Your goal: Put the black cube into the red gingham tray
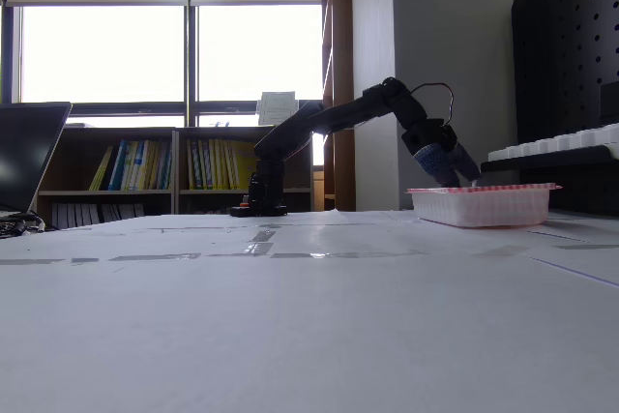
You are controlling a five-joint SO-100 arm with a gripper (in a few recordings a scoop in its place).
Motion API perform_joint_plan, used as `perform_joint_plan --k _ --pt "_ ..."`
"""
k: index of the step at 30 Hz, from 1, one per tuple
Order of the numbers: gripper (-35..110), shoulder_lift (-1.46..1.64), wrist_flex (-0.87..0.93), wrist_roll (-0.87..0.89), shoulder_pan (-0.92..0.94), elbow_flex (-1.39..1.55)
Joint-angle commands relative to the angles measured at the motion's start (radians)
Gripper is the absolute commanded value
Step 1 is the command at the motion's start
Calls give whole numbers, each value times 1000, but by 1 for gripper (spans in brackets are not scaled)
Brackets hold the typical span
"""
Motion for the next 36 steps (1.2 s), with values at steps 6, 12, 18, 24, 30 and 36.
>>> perform_joint_plan --k 6,12,18,24,30,36 --pt "34 -1241 -422 118 276 -1161" --pt "0 -1873 -664 225 660 -2117" --pt "0 -2221 -655 341 834 -2602" --pt "0 -2421 -414 416 919 -2778" --pt "0 -2534 2 457 913 -2778" --pt "0 -2537 92 476 959 -2778"
